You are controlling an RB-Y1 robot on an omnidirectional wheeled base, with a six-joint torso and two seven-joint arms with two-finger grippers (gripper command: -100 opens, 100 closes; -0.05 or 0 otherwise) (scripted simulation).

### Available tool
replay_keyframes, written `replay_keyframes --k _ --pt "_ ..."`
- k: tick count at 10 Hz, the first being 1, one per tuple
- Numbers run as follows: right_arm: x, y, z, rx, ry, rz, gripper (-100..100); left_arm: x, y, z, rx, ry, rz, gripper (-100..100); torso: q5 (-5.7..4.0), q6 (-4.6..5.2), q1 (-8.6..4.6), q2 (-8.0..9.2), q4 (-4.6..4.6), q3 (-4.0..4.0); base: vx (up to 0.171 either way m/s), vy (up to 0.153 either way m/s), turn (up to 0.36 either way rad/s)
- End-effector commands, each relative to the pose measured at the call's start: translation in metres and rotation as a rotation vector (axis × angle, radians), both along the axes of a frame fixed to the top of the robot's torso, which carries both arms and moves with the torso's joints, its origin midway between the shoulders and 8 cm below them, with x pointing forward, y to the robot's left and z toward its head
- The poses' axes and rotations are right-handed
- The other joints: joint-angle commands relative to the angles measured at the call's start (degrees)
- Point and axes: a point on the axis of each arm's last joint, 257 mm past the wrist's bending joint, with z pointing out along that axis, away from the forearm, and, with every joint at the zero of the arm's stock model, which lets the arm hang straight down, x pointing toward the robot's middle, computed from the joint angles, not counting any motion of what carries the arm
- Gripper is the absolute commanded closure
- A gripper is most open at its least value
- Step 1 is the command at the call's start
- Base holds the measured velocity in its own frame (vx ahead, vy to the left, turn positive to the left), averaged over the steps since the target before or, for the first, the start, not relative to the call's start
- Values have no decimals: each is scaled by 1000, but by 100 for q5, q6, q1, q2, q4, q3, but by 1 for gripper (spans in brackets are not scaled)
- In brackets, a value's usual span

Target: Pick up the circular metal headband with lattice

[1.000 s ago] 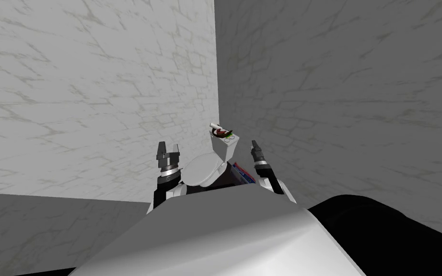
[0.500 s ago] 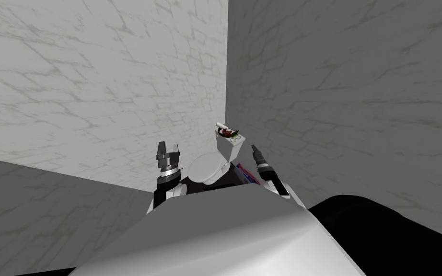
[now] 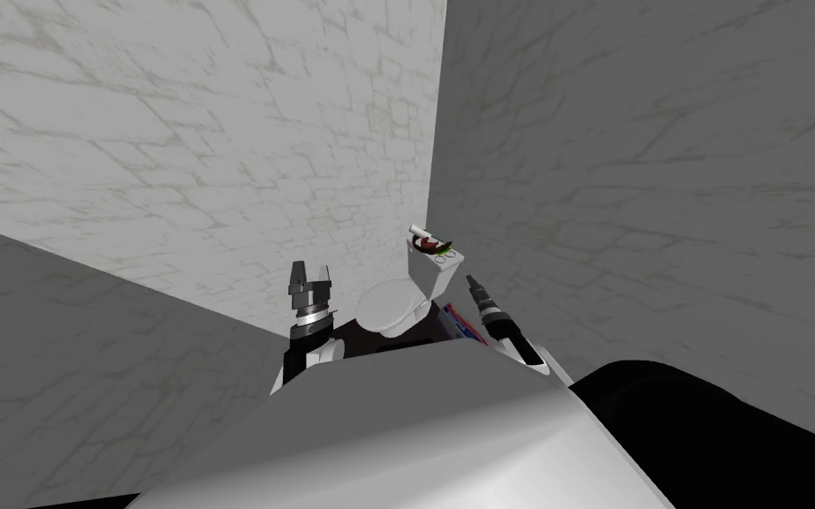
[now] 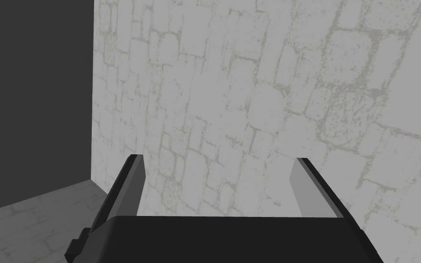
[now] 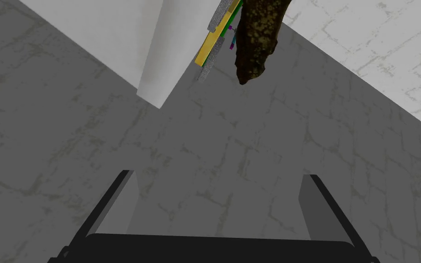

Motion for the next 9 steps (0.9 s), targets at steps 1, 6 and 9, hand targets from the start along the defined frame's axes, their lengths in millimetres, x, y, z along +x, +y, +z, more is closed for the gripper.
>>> replay_keyframes --k 1,6,9 --pt "-9 -13 -18 -42 78 -13 -100 0 0 0 0 0 0 0 0 0 0 0 0 0 2 57 218" --pt "-37 -44 -63 -108 279 -51 -100 0 0 0 0 0 0 0 3 -4 14 -2 -1 -1 0 58 182" --pt "-69 -74 -94 -182 443 -73 -100 0 0 0 0 0 0 0 0 0 -3 -2 -1 -2 7 51 222"
